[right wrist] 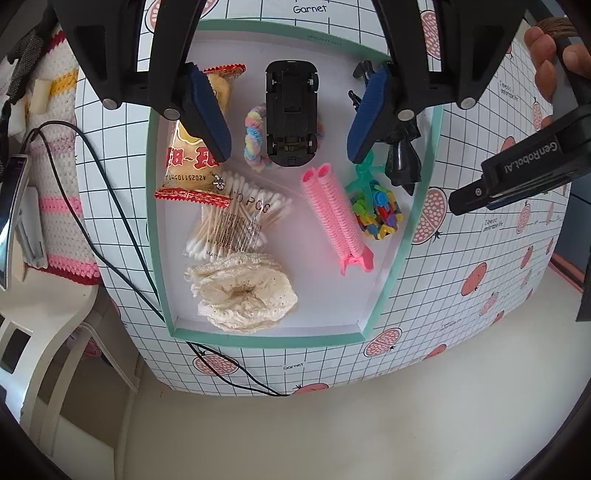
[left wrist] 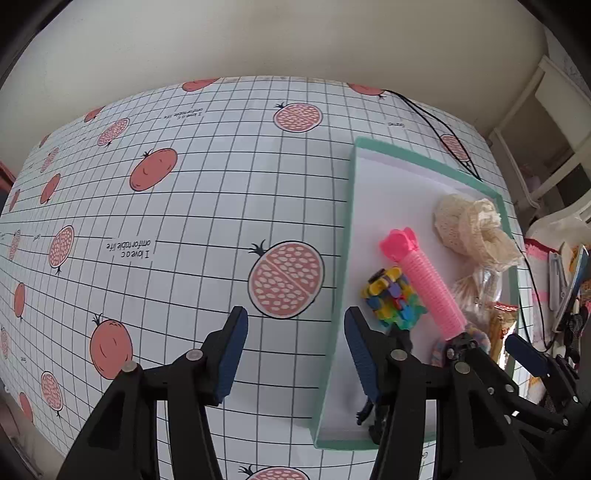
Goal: Organize objects
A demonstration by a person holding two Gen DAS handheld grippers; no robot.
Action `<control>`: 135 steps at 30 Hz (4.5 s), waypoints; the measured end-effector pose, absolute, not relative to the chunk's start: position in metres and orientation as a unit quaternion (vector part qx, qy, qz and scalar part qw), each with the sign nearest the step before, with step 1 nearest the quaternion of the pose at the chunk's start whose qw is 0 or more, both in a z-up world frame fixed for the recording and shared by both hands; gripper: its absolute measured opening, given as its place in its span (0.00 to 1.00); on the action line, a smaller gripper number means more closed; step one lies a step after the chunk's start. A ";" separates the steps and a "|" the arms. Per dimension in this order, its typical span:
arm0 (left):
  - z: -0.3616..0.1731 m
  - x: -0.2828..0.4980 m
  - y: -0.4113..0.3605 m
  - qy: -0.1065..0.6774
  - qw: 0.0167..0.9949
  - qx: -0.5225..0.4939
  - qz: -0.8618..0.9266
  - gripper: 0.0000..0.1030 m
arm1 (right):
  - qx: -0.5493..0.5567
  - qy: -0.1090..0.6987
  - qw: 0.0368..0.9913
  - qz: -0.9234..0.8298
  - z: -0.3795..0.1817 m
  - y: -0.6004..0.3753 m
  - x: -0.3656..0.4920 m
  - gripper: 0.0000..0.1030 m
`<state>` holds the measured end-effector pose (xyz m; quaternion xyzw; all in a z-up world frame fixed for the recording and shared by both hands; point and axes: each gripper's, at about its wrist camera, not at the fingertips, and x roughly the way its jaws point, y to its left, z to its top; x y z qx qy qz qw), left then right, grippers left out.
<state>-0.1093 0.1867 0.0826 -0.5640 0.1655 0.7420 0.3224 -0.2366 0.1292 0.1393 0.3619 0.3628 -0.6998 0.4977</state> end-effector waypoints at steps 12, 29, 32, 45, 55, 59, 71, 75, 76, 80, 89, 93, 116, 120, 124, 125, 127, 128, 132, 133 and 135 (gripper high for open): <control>0.050 -0.131 0.168 0.156 0.268 -0.603 0.735 0.63 | 0.355 0.366 0.496 -0.703 0.133 0.127 -0.239 0.97; 0.058 -0.144 0.152 0.130 0.238 -0.581 0.767 0.95 | 0.341 0.372 0.500 -0.704 0.132 0.126 -0.237 1.00; 0.065 -0.145 0.149 0.121 0.237 -0.574 0.774 0.95 | 0.340 0.368 0.502 -0.705 0.135 0.127 -0.236 1.00; 0.109 -0.130 0.140 0.107 0.271 -0.529 0.798 0.95 | 0.324 0.347 0.504 -0.721 0.158 0.142 -0.223 1.00; 0.128 -0.114 0.113 0.089 0.303 -0.507 0.802 0.95 | 0.269 0.362 0.514 -0.729 0.174 0.175 -0.211 1.00; 0.121 -0.107 0.093 0.093 0.310 -0.492 0.808 0.95 | 0.263 0.357 0.532 -0.722 0.169 0.193 -0.208 1.00; 0.066 -0.083 0.038 0.125 0.332 -0.447 0.822 0.95 | 0.249 0.366 0.528 -0.725 0.112 0.245 -0.221 1.00; 0.054 -0.081 0.023 0.122 0.335 -0.447 0.821 0.95 | 0.238 0.380 0.525 -0.723 0.099 0.253 -0.223 1.00; 0.052 -0.083 0.020 0.117 0.333 -0.450 0.820 0.95 | 0.237 0.381 0.524 -0.724 0.096 0.254 -0.224 1.00; 0.046 -0.087 0.015 0.111 0.330 -0.448 0.823 0.95 | 0.245 0.379 0.519 -0.726 0.086 0.256 -0.232 1.00; 0.017 -0.074 0.014 0.155 0.340 -0.435 0.819 0.95 | 0.240 0.384 0.509 -0.732 0.071 0.257 -0.243 1.00; 0.013 -0.074 0.012 0.156 0.337 -0.432 0.822 0.95 | 0.243 0.380 0.504 -0.736 0.065 0.255 -0.248 1.00; 0.001 -0.078 0.002 0.132 0.328 -0.446 0.822 0.97 | 0.206 0.371 0.505 -0.751 0.061 0.255 -0.247 1.00; 0.001 -0.078 0.001 0.130 0.327 -0.447 0.823 0.97 | 0.203 0.373 0.506 -0.750 0.061 0.255 -0.246 1.00; 0.000 -0.078 0.000 0.130 0.328 -0.447 0.822 0.97 | 0.201 0.374 0.508 -0.749 0.060 0.255 -0.245 1.00; 0.001 -0.077 0.000 0.130 0.328 -0.446 0.822 0.97 | 0.201 0.374 0.508 -0.750 0.060 0.256 -0.245 1.00; 0.000 -0.077 -0.001 0.130 0.328 -0.446 0.822 0.97 | 0.201 0.374 0.508 -0.750 0.060 0.256 -0.244 1.00; 0.000 -0.077 -0.001 0.130 0.328 -0.446 0.822 0.97 | 0.200 0.373 0.508 -0.750 0.060 0.256 -0.244 1.00; 0.000 -0.078 -0.001 0.130 0.328 -0.446 0.822 0.97 | 0.199 0.374 0.508 -0.750 0.059 0.256 -0.244 1.00; 0.000 -0.078 -0.001 0.130 0.327 -0.447 0.823 0.97 | 0.198 0.373 0.508 -0.750 0.059 0.256 -0.244 1.00; 0.000 -0.078 0.000 0.130 0.324 -0.447 0.824 0.97 | 0.197 0.374 0.508 -0.750 0.059 0.255 -0.243 1.00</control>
